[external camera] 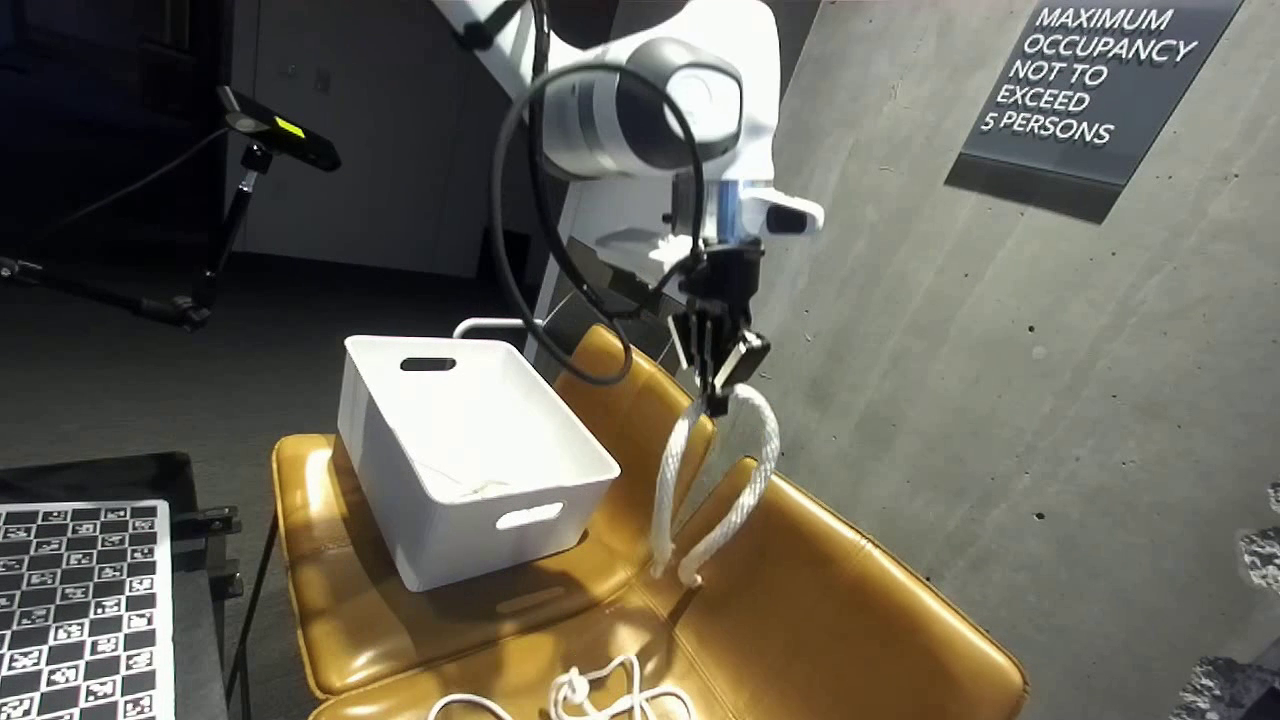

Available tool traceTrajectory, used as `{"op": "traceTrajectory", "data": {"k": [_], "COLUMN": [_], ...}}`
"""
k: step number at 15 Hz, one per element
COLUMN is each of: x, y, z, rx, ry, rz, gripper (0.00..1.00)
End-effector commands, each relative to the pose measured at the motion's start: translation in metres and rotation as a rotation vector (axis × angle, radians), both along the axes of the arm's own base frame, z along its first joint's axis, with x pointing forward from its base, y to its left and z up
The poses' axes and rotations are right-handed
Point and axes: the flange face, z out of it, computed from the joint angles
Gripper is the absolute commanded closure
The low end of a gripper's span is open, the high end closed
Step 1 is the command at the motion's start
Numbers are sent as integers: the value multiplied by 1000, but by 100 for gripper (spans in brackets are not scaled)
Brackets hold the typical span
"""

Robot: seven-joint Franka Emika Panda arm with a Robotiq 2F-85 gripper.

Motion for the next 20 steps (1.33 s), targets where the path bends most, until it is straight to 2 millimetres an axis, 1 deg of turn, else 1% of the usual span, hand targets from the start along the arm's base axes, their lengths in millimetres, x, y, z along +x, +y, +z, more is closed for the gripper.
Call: {"op": "traceTrajectory", "data": {"k": [1, 2, 4, 5, 7, 9, 11, 15, 17, 18, 20], "x": [-21, -27, -37, -41, -54, -70, -87, -124, -136, -139, -145], "y": [26, 32, 45, 51, 71, 96, 126, 197, 227, 236, 247], "z": [71, 84, 102, 107, 109, 104, 97, 83, 75, 71, 58], "rx": [-8, -6, 5, 11, 23, 38, 53, 62, 62, 65, 68], "ry": [-49, -63, -76, -78, -70, -53, -34, -13, -11, -7, 7], "rz": [11, 20, 36, 44, 67, 96, 128, 208, 247, 266, 312], "gripper": [97, 97, 97, 97, 97, 97, 97, 97, 97, 97, 97]}}
